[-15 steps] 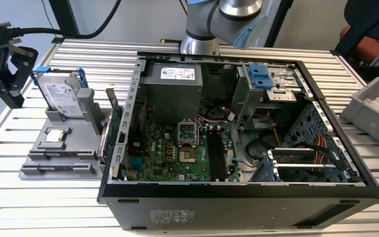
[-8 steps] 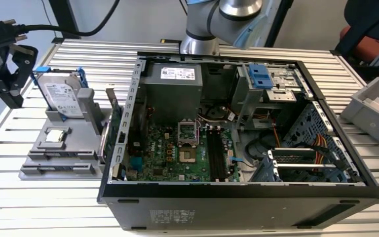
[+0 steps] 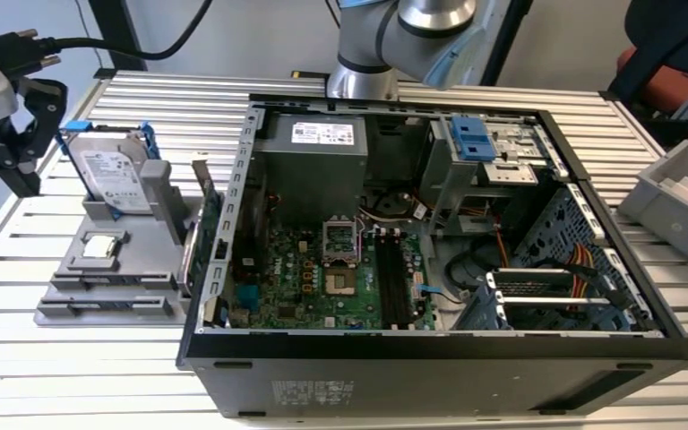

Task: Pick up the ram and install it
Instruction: 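Pick up the ram and move it above insertion slot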

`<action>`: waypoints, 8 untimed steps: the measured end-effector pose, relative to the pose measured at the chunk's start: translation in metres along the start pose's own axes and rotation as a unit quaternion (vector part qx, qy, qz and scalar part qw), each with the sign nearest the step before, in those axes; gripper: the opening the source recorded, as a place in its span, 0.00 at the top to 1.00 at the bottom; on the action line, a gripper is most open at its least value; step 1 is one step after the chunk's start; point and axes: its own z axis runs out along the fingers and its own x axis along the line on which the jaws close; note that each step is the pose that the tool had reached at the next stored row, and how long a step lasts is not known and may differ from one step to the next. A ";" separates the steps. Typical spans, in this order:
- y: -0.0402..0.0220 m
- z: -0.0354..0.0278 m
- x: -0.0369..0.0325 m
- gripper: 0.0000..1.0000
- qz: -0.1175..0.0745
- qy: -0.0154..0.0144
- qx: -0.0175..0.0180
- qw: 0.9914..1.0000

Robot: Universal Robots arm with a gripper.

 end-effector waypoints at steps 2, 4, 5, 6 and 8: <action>0.0000 0.0000 0.0000 1.00 -0.012 0.001 0.000 1.000; 0.0000 0.0000 0.0000 1.00 -0.025 0.001 0.000 1.000; 0.0000 0.0000 0.0000 1.00 -0.031 0.002 0.000 1.000; 0.0000 0.0000 0.0000 1.00 -0.036 0.002 0.000 0.999; 0.0000 0.0000 0.0000 1.00 -0.050 0.003 0.000 0.999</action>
